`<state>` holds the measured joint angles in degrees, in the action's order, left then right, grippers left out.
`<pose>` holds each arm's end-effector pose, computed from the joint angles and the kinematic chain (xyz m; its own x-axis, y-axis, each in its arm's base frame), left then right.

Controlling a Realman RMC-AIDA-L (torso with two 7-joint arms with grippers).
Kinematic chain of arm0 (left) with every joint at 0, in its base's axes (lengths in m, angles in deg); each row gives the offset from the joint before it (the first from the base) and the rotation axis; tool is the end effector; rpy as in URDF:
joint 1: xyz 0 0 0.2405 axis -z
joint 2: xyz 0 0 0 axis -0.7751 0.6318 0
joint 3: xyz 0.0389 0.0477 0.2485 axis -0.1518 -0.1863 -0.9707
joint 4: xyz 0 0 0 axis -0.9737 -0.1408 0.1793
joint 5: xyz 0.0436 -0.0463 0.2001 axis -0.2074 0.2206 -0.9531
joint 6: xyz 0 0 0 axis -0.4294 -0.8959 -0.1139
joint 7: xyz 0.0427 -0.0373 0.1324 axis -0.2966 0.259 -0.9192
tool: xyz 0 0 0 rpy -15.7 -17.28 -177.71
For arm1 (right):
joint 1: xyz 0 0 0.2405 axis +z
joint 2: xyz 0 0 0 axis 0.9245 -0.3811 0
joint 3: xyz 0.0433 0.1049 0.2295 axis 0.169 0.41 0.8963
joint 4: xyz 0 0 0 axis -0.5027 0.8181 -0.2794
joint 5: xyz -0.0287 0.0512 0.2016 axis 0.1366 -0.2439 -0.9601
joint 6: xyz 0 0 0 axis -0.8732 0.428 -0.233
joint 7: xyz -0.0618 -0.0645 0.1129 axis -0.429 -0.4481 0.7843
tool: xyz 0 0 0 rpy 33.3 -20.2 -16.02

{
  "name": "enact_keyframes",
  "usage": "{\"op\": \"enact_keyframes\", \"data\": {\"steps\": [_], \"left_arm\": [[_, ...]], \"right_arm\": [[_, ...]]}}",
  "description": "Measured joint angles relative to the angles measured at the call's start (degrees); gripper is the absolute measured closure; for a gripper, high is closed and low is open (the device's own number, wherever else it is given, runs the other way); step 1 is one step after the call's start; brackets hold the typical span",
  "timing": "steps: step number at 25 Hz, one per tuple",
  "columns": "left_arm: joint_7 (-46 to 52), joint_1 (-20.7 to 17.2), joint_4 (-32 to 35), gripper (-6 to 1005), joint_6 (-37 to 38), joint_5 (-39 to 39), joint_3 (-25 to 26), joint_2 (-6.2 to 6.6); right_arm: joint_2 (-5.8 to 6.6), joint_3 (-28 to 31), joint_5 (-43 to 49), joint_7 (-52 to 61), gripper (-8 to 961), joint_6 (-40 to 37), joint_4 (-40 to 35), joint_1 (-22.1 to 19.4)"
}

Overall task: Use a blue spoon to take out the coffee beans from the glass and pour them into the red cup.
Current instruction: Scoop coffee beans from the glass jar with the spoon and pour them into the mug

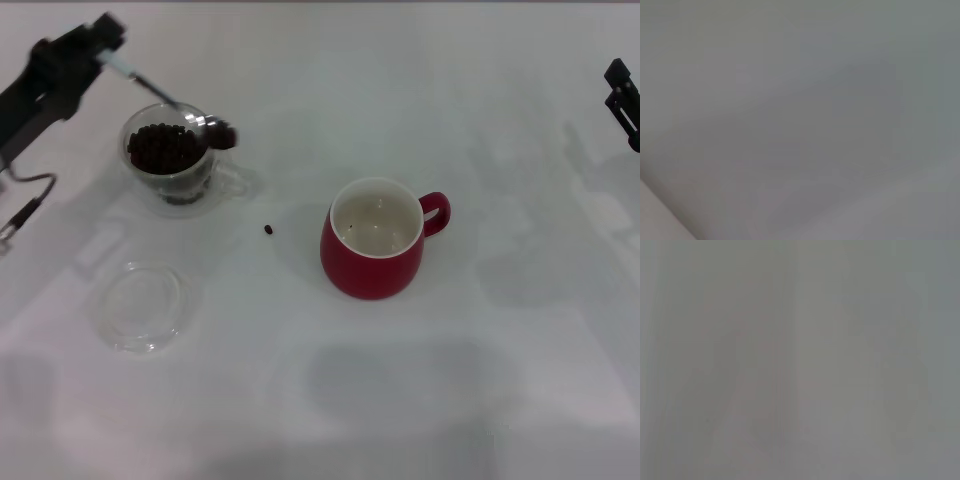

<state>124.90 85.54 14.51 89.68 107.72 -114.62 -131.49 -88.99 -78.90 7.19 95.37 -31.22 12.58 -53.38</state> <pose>-0.2828 0.3424 -0.0072 -0.1872 0.5783 0.7941 0.8436 -0.3194 0.4316 0.3692 0.2666 0.0135 0.7081 0.0467 -0.7046 -0.6831 -0.2078 -0.7002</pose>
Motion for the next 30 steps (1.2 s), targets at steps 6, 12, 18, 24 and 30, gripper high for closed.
{"op": "enact_keyframes", "data": {"steps": [6, 12, 18, 24, 30], "left_arm": [[0.01, 5.67, 1.31, 866, 0.4, -5.54, -0.07, 0.38], [-1.02, 13.26, 0.79, 866, -0.91, -13.33, -0.07, 0.5], [-5.96, 20.72, 0.69, 865, -4.08, -22.78, -0.07, -0.05], [-11.49, 24.85, 1.16, 867, -4.22, -26.72, -0.06, -0.08], [-14.72, 23.92, 0.6, 866, -2.97, -26.16, -0.03, 0.32]], "right_arm": [[0.0, -0.19, 0.25, 0.14, 239, -0.1, 0.05, -0.06], [0.0, -0.5, 0.31, 0.19, 240, -0.13, 0.06, -0.23], [-0.05, -0.91, 0.33, 0.25, 240, 0.04, 0.0, -0.69], [-0.09, -1.19, 0.32, 0.38, 240, 0.25, 0.03, -1.13], [-0.09, -1.65, 0.25, 0.48, 240, 0.31, -0.06, -1.5]]}}
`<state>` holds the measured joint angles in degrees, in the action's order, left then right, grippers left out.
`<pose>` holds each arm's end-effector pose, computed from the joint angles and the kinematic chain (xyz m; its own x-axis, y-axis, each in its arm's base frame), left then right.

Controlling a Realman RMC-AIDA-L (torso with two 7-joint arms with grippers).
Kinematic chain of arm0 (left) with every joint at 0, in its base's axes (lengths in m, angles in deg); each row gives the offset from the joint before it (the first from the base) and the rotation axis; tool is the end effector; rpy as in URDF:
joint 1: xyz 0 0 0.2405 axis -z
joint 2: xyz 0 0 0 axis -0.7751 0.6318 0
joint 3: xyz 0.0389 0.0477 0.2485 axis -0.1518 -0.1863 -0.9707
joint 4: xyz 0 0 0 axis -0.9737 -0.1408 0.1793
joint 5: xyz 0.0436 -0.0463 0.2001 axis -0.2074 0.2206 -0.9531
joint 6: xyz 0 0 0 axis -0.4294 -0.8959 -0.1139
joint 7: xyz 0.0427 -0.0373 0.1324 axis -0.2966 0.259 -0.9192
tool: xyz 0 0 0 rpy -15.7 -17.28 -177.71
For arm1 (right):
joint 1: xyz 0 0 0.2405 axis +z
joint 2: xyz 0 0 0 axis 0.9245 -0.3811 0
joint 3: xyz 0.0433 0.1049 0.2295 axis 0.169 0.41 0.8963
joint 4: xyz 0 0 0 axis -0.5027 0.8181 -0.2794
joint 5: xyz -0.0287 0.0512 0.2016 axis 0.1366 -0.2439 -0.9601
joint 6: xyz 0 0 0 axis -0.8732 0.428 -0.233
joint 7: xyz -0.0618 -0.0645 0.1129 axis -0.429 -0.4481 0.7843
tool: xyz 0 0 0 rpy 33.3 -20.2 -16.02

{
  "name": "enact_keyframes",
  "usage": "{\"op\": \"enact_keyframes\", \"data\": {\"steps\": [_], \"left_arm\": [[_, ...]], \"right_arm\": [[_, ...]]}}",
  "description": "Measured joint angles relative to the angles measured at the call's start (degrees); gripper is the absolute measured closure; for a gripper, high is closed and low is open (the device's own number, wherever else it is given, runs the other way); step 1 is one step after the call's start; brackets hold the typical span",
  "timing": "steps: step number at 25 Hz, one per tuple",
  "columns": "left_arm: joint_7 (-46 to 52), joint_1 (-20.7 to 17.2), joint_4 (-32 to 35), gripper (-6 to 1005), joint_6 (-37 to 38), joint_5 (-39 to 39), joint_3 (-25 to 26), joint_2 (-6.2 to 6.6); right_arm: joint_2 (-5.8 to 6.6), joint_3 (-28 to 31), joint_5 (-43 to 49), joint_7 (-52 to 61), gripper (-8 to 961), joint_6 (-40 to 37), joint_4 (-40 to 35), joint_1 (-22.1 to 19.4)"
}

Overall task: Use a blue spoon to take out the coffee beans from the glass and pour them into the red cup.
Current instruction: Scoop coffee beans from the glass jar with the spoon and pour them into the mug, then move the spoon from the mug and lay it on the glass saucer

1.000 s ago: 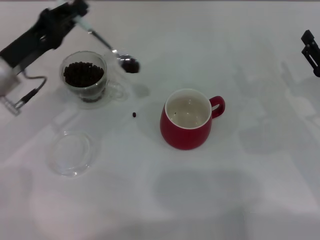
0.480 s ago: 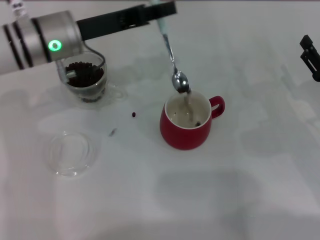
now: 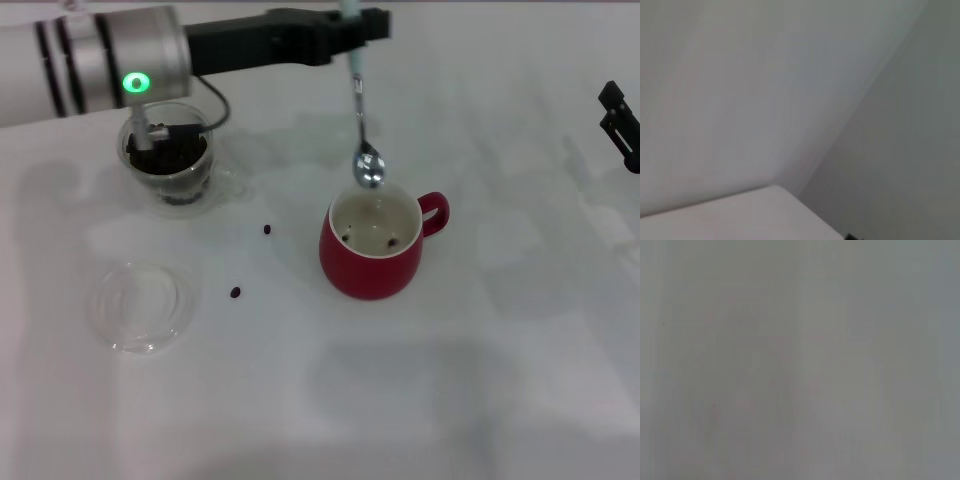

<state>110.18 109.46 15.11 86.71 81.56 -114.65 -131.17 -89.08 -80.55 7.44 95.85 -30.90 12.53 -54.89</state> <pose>-0.1471 0.3974 -0.0568 0.5700 0.5500 0.6104 0.5898 -0.7911 0.1621 0.3741 0.2556 0.0075 0.7074 0.0113 -0.7067 -0.6879 -0.2190 -0.6920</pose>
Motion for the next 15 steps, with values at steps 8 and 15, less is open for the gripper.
{"op": "enact_keyframes", "data": {"steps": [8, 15], "left_arm": [[5.83, -13.89, -4.68, 865, 10.56, 18.3, 0.27, 1.33], [8.94, -34.02, -5.82, 866, 16.14, 29.18, 0.35, 2.27]], "right_arm": [[0.0, 0.02, -0.03, 0.13, 240, 0.02, -0.39, 0.44], [0.0, 0.57, -0.45, -0.04, 239, 0.0, -0.38, 1.42]]}}
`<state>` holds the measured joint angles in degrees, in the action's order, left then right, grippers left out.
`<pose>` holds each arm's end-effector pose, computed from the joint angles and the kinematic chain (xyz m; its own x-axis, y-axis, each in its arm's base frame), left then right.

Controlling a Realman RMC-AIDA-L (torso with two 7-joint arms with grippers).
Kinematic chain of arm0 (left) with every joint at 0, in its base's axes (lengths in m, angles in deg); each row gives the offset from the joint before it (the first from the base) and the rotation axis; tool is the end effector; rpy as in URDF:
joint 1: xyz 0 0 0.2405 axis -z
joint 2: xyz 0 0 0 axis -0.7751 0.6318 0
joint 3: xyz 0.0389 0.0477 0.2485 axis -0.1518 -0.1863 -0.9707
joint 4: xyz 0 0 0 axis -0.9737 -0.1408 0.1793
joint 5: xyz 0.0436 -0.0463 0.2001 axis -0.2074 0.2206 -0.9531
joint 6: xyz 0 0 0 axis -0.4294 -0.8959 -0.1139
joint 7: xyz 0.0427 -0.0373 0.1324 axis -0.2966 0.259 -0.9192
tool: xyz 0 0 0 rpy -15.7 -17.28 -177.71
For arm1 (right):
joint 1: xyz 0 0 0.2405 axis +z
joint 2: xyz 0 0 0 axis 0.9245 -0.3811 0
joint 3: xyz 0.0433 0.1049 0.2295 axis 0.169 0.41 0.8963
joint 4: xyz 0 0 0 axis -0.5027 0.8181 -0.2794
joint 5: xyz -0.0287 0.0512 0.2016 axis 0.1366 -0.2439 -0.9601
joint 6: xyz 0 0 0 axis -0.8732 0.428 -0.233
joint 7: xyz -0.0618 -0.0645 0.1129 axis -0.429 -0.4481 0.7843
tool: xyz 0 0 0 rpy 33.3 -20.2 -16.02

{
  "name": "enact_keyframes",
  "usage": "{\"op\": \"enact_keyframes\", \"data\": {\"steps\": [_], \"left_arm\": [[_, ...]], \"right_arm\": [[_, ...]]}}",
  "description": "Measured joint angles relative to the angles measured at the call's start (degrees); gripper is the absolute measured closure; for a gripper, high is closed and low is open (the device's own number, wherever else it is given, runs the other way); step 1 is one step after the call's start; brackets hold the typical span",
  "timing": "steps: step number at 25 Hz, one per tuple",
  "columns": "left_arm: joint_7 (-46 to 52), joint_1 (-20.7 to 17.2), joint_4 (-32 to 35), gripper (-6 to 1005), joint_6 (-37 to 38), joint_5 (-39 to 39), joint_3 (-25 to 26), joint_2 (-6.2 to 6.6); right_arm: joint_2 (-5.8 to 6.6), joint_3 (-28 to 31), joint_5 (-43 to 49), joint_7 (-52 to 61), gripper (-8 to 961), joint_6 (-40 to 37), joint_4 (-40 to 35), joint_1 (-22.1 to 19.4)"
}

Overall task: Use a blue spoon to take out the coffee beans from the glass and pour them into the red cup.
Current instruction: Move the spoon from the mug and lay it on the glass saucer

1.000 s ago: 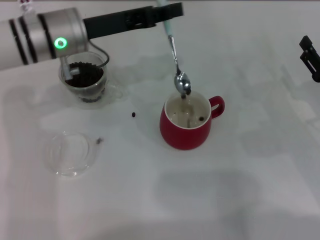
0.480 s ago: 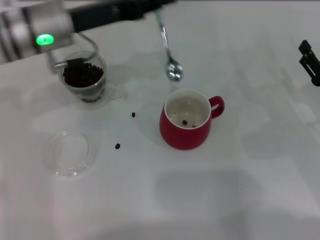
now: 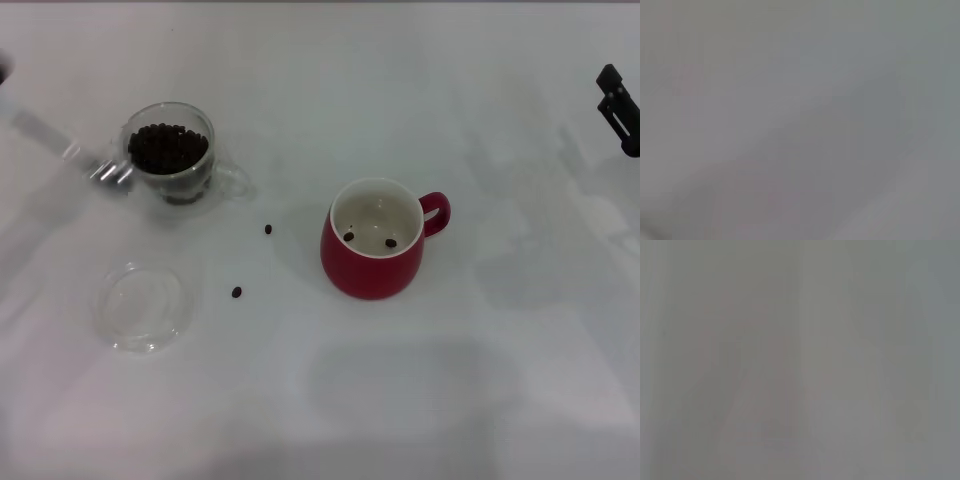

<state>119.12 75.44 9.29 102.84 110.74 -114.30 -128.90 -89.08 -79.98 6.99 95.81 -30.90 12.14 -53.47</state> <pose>-0.3325 0.2833 0.0434 -0.1156 0.4438 0.8887 0.8599 -0.4032 0.3132 0.3672 0.2664 0.0098 0.7013 0.0389 -0.7118 -0.6884 -0.2225 -0.6904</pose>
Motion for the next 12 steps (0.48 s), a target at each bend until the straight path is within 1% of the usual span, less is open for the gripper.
{"op": "enact_keyframes", "data": {"steps": [3, 5, 8, 12], "left_arm": [[0.44, -6.67, -0.02, 866, -0.23, 1.18, 0.32, -0.06], [0.27, -9.33, -0.04, 866, -0.76, 1.38, 0.37, -0.26], [0.07, -10.77, -0.18, 867, -2.76, 1.12, 0.12, -0.68], [-0.15, -10.15, -0.34, 858, -5.53, -0.85, -0.17, -1.14]], "right_arm": [[0.01, 0.1, -0.07, -0.06, 239, 0.0, -0.03, 0.23], [0.05, 0.41, -0.07, -0.16, 239, 0.0, -0.04, 0.46], [0.06, 0.62, -0.09, -0.21, 239, 0.14, -0.04, 0.58], [0.08, 0.64, -0.09, -0.3, 240, 0.62, -0.03, 0.91]]}}
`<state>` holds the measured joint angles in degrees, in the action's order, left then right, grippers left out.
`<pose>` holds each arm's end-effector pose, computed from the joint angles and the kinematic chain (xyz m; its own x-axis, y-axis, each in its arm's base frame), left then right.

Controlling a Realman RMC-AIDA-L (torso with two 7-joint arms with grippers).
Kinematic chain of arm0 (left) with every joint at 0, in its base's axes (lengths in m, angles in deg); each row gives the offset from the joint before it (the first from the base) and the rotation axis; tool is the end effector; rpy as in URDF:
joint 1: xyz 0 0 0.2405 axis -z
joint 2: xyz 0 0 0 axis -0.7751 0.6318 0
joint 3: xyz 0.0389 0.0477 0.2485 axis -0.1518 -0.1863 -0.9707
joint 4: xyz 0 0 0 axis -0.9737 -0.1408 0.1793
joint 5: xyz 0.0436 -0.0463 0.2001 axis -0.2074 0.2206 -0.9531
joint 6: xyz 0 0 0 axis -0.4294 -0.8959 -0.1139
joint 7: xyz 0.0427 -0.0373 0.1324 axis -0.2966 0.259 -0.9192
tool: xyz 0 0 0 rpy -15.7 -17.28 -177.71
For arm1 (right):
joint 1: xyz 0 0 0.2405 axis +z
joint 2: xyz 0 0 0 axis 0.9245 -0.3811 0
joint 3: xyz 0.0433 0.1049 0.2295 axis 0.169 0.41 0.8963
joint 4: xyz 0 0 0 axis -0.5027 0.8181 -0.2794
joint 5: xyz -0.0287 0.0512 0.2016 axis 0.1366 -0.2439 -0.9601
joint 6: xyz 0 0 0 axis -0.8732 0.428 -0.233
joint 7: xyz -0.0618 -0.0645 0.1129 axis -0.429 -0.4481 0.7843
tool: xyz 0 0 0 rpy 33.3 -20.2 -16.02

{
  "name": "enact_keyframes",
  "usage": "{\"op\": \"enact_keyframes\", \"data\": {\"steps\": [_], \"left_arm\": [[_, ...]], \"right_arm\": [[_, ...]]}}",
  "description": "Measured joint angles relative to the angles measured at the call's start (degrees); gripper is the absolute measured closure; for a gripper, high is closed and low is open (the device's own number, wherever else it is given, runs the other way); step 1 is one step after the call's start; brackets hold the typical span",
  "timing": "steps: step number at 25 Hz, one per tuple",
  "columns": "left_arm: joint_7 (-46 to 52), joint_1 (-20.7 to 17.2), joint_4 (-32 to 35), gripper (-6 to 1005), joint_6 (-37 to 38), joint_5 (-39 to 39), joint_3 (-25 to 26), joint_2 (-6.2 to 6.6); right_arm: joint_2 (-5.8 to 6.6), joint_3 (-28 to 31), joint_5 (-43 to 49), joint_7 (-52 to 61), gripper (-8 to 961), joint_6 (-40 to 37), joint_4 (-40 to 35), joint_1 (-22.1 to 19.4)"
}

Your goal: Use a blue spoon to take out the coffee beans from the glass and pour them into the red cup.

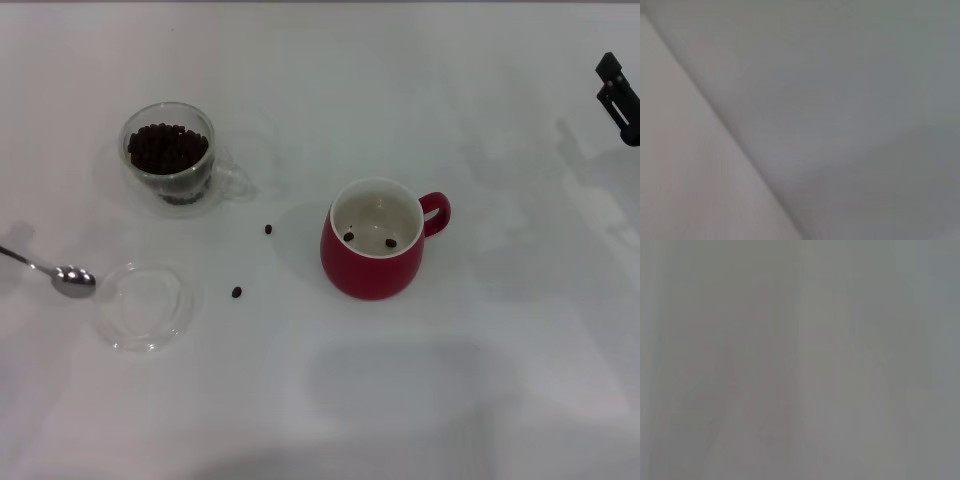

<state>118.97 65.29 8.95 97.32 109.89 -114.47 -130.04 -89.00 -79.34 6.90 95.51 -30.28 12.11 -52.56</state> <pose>-0.3868 0.2215 0.0306 -0.2001 0.4280 0.8813 0.9437 -0.1577 0.2908 0.3652 0.2731 0.0115 0.7050 0.0457 -0.7078 -0.6843 -0.2185 -0.6957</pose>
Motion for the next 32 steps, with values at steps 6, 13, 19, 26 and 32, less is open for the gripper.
{"op": "enact_keyframes", "data": {"steps": [6, 13, 19, 26, 32], "left_arm": [[-0.64, 3.71, -0.05, 845, -7.31, -4.84, -0.11, -1.12], [-1.91, 7.9, 0.52, 830, -10.45, -10.36, -0.13, -2.23], [-3.75, 8.35, 1.62, 817, -10.83, -12.28, -0.12, -2.41], [-10.67, 8.8, 3.4, 802, -10.84, -13.91, 0.15, -2.58], [-20.38, 6.9, 2.99, 563, -11.75, -5.82, 0.46, -2.6]], "right_arm": [[-0.06, -0.05, -0.01, 0.17, 240, 0.26, 0.0, 0.01], [-0.08, 0.01, -0.01, 0.29, 240, 0.26, 0.0, -0.2], [-0.08, 0.11, -0.04, 0.3, 238, 0.45, 0.01, -0.06], [-0.08, 0.68, -0.19, 0.38, 236, 0.59, 0.0, -0.1], [-0.08, 0.71, -0.58, 0.3, 234, 0.58, 0.17, -0.28]]}}
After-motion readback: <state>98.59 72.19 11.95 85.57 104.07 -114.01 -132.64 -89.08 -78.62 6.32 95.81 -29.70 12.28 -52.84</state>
